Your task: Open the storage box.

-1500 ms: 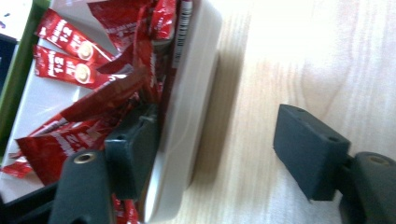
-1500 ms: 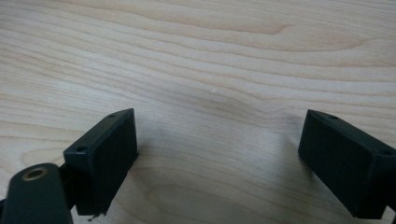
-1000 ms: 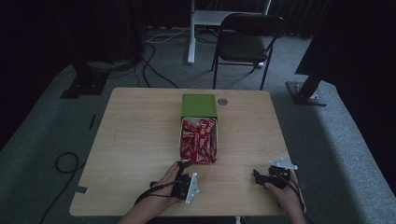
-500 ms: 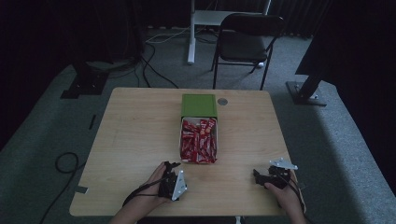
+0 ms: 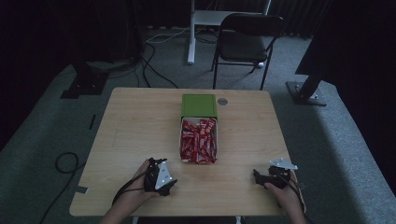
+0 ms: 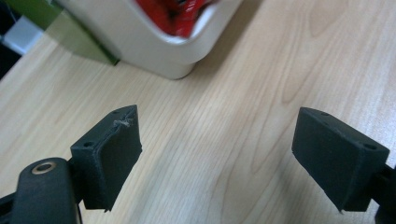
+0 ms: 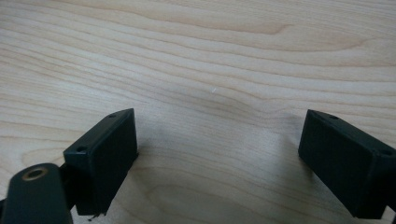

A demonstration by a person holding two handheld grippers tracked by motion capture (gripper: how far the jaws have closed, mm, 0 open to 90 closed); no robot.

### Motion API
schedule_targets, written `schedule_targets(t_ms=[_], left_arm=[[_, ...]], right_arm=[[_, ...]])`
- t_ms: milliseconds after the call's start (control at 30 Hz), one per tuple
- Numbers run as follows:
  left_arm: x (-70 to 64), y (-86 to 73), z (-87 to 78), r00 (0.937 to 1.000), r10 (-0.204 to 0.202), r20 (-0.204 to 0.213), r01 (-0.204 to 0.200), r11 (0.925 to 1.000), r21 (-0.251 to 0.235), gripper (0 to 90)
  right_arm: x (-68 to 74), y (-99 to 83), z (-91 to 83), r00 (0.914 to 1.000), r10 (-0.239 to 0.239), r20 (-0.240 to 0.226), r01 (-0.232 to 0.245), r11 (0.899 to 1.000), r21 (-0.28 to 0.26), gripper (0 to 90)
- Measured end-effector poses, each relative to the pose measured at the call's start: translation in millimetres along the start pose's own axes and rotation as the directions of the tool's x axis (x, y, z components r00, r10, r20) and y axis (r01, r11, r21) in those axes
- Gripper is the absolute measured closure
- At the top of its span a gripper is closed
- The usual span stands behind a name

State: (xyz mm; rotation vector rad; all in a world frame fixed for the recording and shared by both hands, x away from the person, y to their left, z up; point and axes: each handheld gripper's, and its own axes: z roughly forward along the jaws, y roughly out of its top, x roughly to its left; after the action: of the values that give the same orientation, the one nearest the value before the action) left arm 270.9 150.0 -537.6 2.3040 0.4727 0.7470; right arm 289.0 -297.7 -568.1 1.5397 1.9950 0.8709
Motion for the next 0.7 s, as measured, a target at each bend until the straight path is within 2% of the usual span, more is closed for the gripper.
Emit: schedule_targets(t_ms=[167, 267, 333, 500, 533, 567, 600, 633, 700], left_arm=[[12.3, -11.3, -5.6, 0.9951, -0.098, -0.002, 0.098, 0.9946, -0.034, 15.4], [19.2, -17.8, -8.8, 0.9843, -0.176, -0.012, 0.175, 0.982, -0.072, 15.1], [24.3, -22.0, -11.2, 0.9716, -0.236, -0.019, 0.233, 0.9679, -0.093, 13.2], [36.6, -32.4, -17.9, 0.9444, -0.325, -0.051, 0.317, 0.9404, -0.124, 10.6], [38.5, -34.5, -19.0, 0.9373, -0.344, -0.057, 0.334, 0.933, -0.133, 10.4], [41.0, -37.3, -20.4, 0.9272, -0.37, -0.058, 0.359, 0.9226, -0.141, 10.3], [41.0, -37.3, -20.4, 0.9272, -0.37, -0.058, 0.359, 0.9226, -0.141, 10.3], [43.8, -41.6, -21.9, 0.914, -0.4, -0.07, 0.387, 0.9108, -0.143, 10.2], [46.1, -46.2, -23.5, 0.9034, -0.419, -0.091, 0.405, 0.9036, -0.141, 9.9]], right_arm=[[0.0, 0.0, 0.0, 1.0, 0.0, 0.0, 0.0, 1.0, 0.0, 10.9], [0.1, 0.1, -0.1, 1.0, 0.001, 0.0, -0.001, 1.0, 0.001, 10.9], [0.1, 0.0, 0.0, 1.0, 0.001, 0.0, -0.001, 1.0, 0.0, 10.9], [0.0, 0.0, 0.0, 1.0, 0.0, 0.0, 0.0, 1.0, 0.0, 10.9], [0.0, 0.0, 0.0, 1.0, 0.0, 0.0, 0.0, 1.0, 0.0, 10.9], [0.0, 0.0, 0.0, 1.0, 0.0, 0.0, 0.0, 1.0, 0.0, 10.9], [0.0, 0.0, 0.0, 1.0, 0.0, 0.0, 0.0, 1.0, 0.0, 10.9], [0.1, 0.0, 0.0, 1.0, 0.001, 0.0, -0.001, 1.0, 0.0, 10.9], [0.1, 0.0, 0.0, 1.0, 0.0, 0.0, 0.0, 1.0, 0.0, 10.9]])
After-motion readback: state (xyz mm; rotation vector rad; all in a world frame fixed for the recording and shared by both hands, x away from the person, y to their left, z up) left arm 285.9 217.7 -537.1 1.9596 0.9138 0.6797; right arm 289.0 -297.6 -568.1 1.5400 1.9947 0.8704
